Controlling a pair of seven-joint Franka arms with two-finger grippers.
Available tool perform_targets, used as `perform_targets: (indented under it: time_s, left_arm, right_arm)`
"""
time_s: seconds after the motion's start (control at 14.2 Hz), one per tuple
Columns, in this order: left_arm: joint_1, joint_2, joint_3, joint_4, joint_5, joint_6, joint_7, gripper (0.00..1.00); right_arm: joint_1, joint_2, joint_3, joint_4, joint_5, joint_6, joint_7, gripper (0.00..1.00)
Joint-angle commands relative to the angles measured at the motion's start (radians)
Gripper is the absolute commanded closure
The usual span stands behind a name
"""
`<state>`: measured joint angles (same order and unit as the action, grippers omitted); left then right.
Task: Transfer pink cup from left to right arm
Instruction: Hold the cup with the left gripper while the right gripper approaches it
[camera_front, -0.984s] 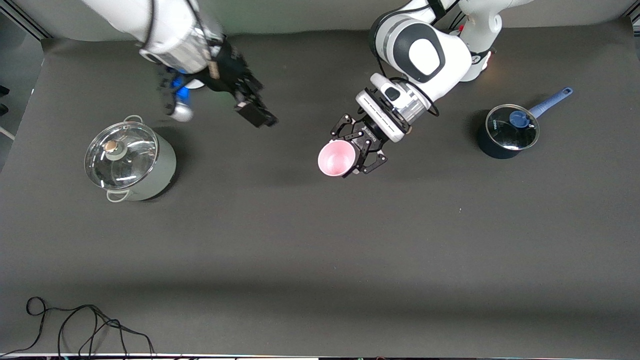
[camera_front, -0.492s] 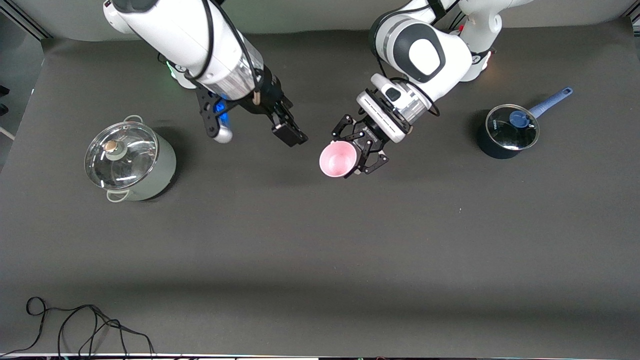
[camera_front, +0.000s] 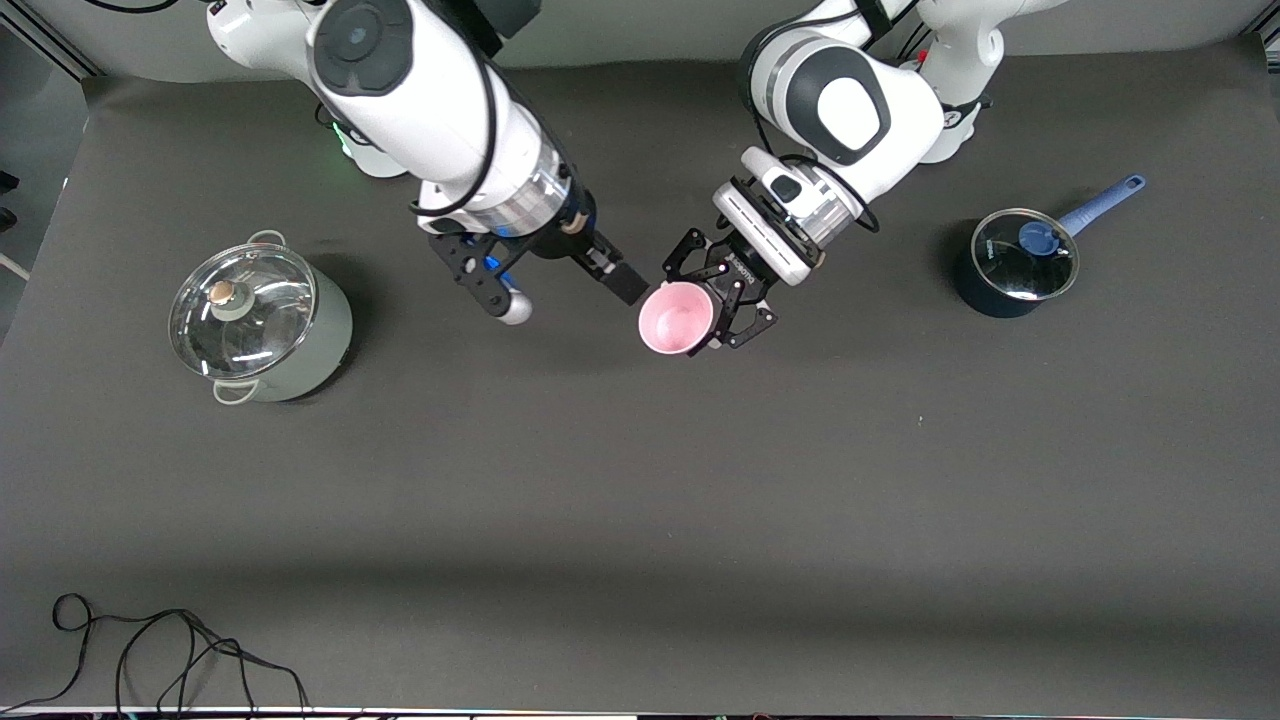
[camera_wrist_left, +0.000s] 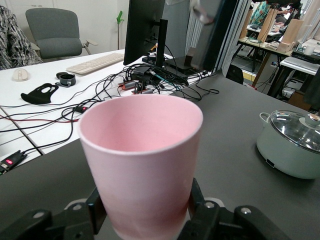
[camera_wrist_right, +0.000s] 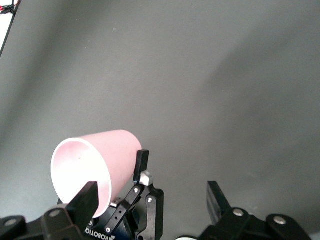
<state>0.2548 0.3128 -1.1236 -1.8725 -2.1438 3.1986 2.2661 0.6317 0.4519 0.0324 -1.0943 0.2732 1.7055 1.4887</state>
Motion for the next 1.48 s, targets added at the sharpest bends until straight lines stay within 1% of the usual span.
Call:
perform_targets:
  time_s: [0.0, 0.28, 0.56, 0.7, 0.84, 1.12, 1.34, 1.41]
  left_arm:
    - [-0.02, -0.011, 0.011, 0.016, -0.018, 0.023, -0.013, 0.42]
    - [-0.026, -0.011, 0.011, 0.016, -0.018, 0.033, -0.016, 0.42]
    - [-0.026, -0.011, 0.011, 0.016, -0.018, 0.035, -0.019, 0.42]
    - [-0.026, -0.011, 0.011, 0.016, -0.018, 0.035, -0.02, 0.42]
    - [-0.026, -0.011, 0.011, 0.016, -0.018, 0.035, -0.02, 0.42]
    - [-0.026, -0.009, 0.011, 0.016, -0.018, 0.035, -0.02, 0.42]
    - [-0.026, -0.009, 0.011, 0.016, -0.018, 0.035, -0.02, 0.41]
    - [-0.026, -0.009, 0.011, 0.016, -0.018, 0.035, -0.02, 0.41]
  right_arm:
    - [0.016, 0.033, -0.009, 0.044, -0.019, 0.048, -0.027, 0.04]
    - [0.031, 0.068, -0.009, 0.044, -0.02, 0.104, -0.025, 0.04]
    - [0.032, 0.083, -0.011, 0.042, -0.02, 0.103, -0.021, 0.05]
    - [0.031, 0.085, -0.009, 0.039, -0.011, 0.089, -0.021, 0.05]
    - [0.026, 0.088, -0.009, 0.037, -0.002, 0.047, -0.022, 0.06]
    - [0.019, 0.091, -0.009, 0.042, 0.05, -0.039, -0.021, 0.06]
    - [0.02, 0.091, -0.009, 0.044, 0.05, -0.047, -0.021, 0.06]
    - [0.019, 0.091, -0.009, 0.044, 0.05, -0.047, -0.022, 0.1]
